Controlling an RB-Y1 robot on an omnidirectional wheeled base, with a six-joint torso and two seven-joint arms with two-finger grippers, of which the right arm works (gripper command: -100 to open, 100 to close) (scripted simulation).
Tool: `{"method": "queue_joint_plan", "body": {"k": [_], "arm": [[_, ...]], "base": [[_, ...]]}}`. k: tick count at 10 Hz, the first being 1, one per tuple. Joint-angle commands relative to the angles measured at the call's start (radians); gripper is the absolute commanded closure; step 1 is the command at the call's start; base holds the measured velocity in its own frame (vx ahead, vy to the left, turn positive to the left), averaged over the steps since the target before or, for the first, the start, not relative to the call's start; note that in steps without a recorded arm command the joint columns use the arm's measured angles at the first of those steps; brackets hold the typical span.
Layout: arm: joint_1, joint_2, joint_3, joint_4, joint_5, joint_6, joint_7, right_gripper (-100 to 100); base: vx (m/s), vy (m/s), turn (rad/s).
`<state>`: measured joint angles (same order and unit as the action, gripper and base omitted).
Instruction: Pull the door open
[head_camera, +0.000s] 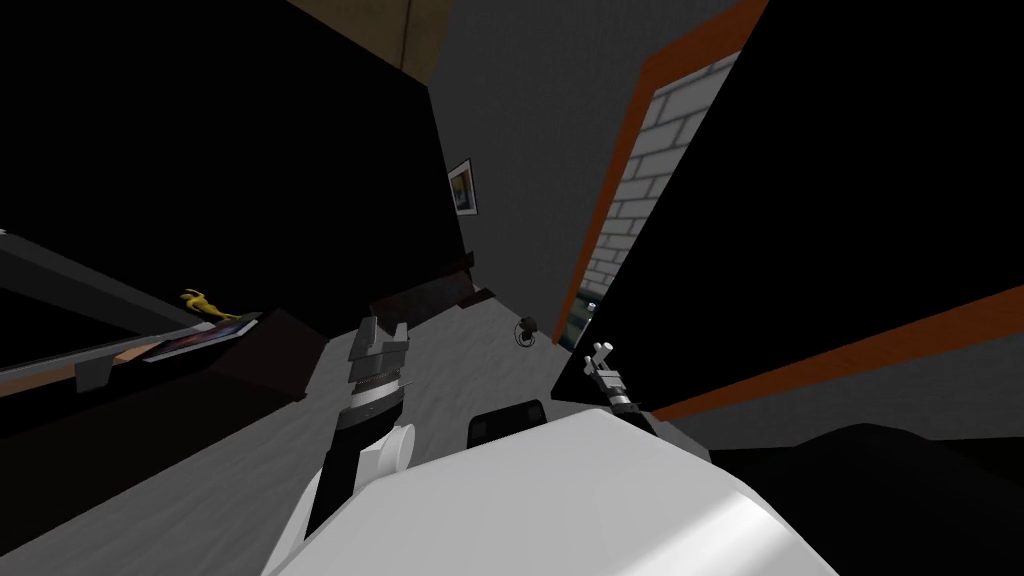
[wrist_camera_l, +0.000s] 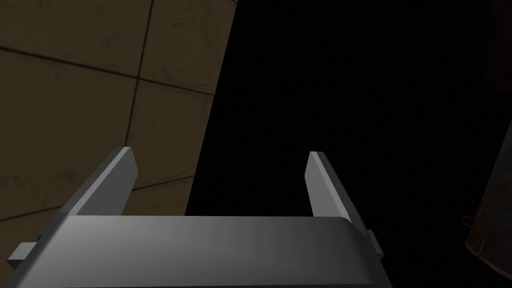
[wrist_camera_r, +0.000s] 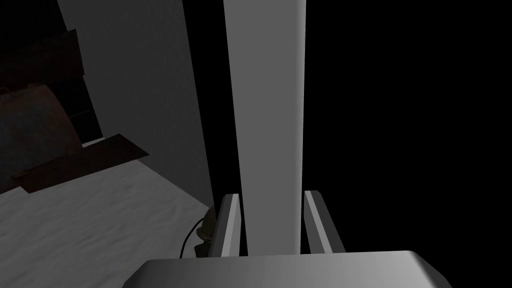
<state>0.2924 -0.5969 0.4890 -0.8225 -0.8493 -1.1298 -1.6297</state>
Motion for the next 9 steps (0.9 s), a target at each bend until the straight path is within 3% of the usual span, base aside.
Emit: {"method": "queue_joint_plan", "body": {"k": [1,3,4,9], "arm": [[0.009,-0.007,0.022,0.001,0.014,-0.020,-0.010,100],[0.017,-0.015,0.041,-0.006,0.027,-0.035,-0.017,100],[0.014,-0.013,0.035,-0.008,0.023,-0.027,-0.014,100],[0.032,-0.033,0.098,-0.022,0.072,-0.076,-0.028,100]], "base": [[-0.198,0.000,0.031],[-0.187,-0.025,0.031],[-0.096,-0.003,0.016],[-0.172,-0.053,0.044]]}}
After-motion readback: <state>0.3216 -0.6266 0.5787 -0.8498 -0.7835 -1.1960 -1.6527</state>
